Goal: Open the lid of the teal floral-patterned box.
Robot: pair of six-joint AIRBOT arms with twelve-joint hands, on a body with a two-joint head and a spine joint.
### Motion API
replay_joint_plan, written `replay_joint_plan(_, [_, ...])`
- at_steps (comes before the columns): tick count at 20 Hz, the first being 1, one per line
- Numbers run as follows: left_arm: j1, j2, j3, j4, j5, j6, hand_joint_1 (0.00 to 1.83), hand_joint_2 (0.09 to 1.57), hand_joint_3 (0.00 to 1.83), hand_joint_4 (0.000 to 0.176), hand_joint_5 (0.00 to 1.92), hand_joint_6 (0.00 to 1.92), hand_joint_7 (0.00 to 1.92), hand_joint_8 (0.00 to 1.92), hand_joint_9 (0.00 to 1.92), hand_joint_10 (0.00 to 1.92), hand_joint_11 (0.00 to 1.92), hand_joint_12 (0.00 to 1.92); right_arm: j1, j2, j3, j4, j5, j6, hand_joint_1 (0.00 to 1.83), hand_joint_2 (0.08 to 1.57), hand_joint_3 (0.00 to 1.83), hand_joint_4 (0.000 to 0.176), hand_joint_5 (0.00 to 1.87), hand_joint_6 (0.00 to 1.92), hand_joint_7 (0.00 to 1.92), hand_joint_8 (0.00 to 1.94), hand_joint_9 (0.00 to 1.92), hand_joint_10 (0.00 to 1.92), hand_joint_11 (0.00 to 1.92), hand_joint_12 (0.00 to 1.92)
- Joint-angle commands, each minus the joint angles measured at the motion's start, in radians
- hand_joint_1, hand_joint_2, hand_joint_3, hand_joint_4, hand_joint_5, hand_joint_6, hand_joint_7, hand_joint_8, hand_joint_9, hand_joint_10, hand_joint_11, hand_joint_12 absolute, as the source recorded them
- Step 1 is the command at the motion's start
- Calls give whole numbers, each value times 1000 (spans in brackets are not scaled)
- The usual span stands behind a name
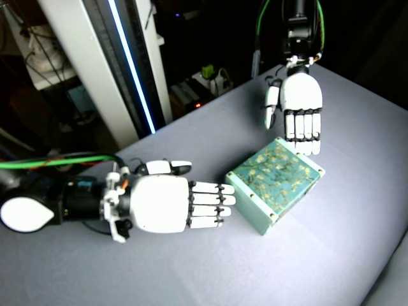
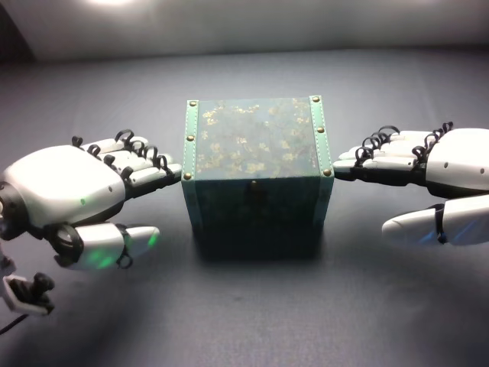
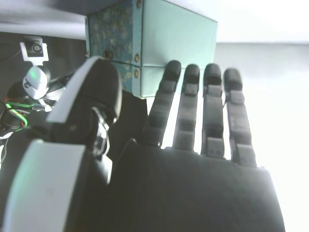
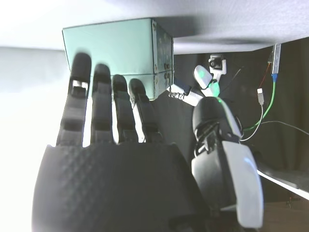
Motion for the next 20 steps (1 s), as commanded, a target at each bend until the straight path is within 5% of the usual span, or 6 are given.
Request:
replay_joint_plan(1, [-16,2,-1,5,-147,-2,0,1510,0,0,130,3,174,0,164,0,42,29,15,0,-1,59,141,12,0,1360,1,0,95,1,80,1,97,2,0,432])
replay_joint_plan(2, [-20,4,-1,4,-149,-2,0,1537,0,0,96,0,71,0,89,0,51,33,15,2,-1,68,149,12,0,1382,6,0,70,2,56,3,52,7,0,258])
replay_joint_plan(5, [-20,10,-3,-7,-166,-2,0,1549,5,0,48,0,14,0,75,0,51,33,15,5,-1,82,163,12,0,1363,0,0,92,6,61,3,44,4,0,175])
replay_joint_plan(20, [-30,20,-6,-49,-260,-2,0,1571,56,0,77,2,51,2,49,2,27,14,15,6,-2,171,247,12,0,1287,0,0,169,8,135,9,92,3,25,185])
